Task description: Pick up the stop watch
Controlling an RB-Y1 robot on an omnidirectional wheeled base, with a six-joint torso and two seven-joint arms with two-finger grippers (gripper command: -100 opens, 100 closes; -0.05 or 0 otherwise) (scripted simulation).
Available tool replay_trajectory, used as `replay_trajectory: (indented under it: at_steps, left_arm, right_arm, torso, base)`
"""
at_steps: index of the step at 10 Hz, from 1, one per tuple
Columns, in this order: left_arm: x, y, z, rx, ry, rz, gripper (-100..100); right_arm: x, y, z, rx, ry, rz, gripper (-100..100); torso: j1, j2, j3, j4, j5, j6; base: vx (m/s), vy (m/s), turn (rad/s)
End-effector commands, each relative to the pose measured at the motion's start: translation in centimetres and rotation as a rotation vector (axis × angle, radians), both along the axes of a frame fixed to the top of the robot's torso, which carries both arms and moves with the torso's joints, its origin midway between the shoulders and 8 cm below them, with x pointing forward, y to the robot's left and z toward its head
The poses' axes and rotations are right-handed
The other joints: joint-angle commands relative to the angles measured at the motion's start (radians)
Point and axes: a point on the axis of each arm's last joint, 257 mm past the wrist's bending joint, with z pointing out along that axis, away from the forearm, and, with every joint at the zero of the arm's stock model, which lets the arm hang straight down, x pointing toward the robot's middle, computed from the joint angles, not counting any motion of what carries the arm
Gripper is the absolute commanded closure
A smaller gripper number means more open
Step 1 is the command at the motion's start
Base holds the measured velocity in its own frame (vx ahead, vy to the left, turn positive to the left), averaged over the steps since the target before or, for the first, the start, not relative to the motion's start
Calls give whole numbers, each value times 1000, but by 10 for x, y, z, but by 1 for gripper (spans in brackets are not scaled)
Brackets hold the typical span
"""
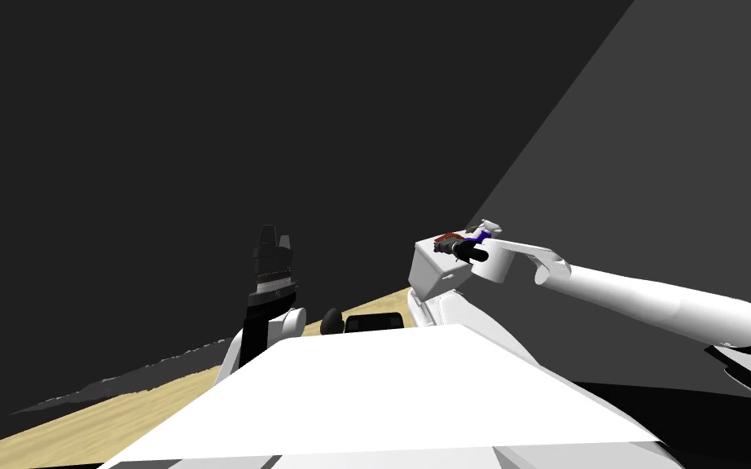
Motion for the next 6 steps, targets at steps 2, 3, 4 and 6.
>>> replay_trajectory:
  at_steps: [2,3,4,6]
  left_arm:
    - [0,0,0,0,0,0,0]
    - [0,0,0,0,0,0,0]
    - [0,0,0,0,0,0,0]
    - [0,0,0,0,0,0,0]
  right_arm:
    - [8,3,1,14,0,5,100]
    - [8,3,1,-8,3,19,100]
    - [8,3,1,-14,4,24,100]
    - [15,6,2,-3,4,31,100]
  torso:
    - [0,-1,0,0,0,0]
    - [0,-1,0,0,0,0]
    - [0,0,0,0,0,0]
    - [0,0,0,0,0,0]
  base:
    - [-14,9,-34]
    - [-25,12,-38]
    - [-16,5,9]
    - [-26,8,-51]
